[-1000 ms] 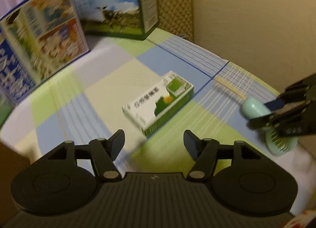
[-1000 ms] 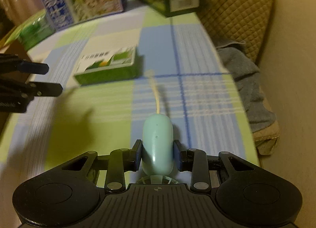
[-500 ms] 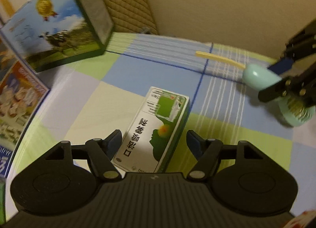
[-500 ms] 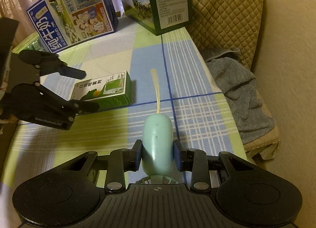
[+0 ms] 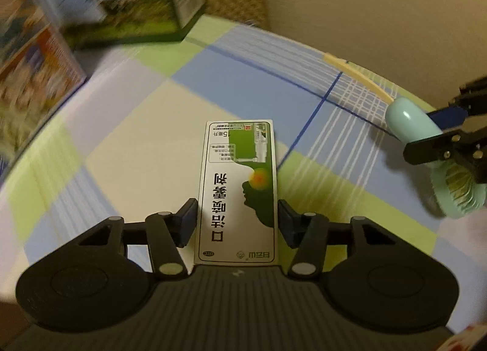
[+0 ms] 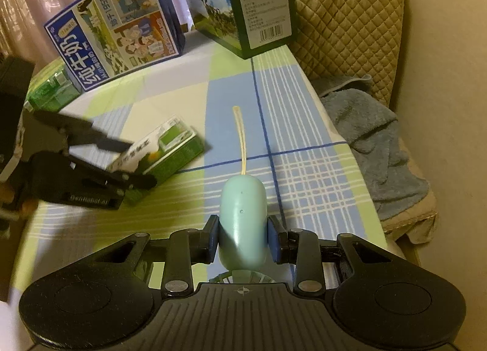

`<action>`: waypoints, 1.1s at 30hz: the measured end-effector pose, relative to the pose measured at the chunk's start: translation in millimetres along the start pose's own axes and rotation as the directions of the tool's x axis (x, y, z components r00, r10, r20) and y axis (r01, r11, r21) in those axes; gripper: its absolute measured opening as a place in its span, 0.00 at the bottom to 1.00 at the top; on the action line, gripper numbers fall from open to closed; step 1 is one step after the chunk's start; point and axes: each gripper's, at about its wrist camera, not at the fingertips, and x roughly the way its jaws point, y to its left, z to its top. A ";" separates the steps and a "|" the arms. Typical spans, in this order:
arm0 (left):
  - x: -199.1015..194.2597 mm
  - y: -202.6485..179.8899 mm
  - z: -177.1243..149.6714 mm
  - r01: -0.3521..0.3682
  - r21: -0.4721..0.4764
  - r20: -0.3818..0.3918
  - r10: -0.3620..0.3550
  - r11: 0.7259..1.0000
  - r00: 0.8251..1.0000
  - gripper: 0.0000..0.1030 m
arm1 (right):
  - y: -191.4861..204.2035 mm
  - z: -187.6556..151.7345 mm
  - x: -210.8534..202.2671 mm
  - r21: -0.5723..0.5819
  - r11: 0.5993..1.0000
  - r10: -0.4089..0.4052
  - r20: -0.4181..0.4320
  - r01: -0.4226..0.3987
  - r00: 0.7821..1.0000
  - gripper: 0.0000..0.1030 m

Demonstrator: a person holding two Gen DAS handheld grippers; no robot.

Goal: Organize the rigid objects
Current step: 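Grasp the green-white medicine box with the left tool while the right tool holds the fan, then carry the medicine box and fan over the brown box with both tools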

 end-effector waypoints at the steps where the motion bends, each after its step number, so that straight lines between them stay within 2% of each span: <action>1: -3.4 -2.4 -5.1 -0.010 -0.026 -0.004 0.010 1.000 1.000 0.49 | 0.5 -0.5 -0.4 0.000 1.000 0.003 0.000 -0.003 1.000 0.29; 5: -18.5 -10.7 -27.8 -0.056 -0.144 -0.037 0.051 0.988 0.998 0.49 | 2.0 -1.8 -1.9 -0.005 1.000 0.018 0.001 -0.018 1.000 0.29; 10: -33.1 -16.8 -46.3 -0.123 -0.257 -0.093 0.102 0.959 0.990 0.49 | 4.9 -3.6 -3.0 -0.018 0.999 0.035 0.000 -0.035 0.999 0.29; 19: -24.4 -23.7 -42.3 -0.153 -0.287 -0.136 0.117 0.946 0.984 0.51 | 10.5 -6.4 -6.7 -0.049 0.998 0.044 -0.001 -0.044 0.999 0.29; 21: -19.9 -24.3 -40.0 -0.162 -0.287 -0.135 0.128 0.944 0.983 0.53 | 11.8 -7.1 -7.2 -0.058 0.997 0.044 0.001 -0.044 0.999 0.29; 25: -20.0 -25.2 -39.1 -0.166 -0.304 -0.113 0.137 0.938 0.984 0.50 | 14.9 -9.8 -10.8 -0.066 0.996 0.052 0.006 -0.052 0.999 0.29; 29: -36.8 -31.3 -45.8 -0.156 -0.316 -0.075 0.140 0.936 0.987 0.49 | 21.6 -11.7 -19.2 -0.085 0.994 0.074 0.022 -0.072 0.997 0.29; 33: -65.1 -31.9 -54.6 -0.169 -0.366 -0.037 0.167 0.915 0.985 0.49 | 33.5 -11.2 -28.0 -0.109 0.989 0.102 0.044 -0.097 0.994 0.29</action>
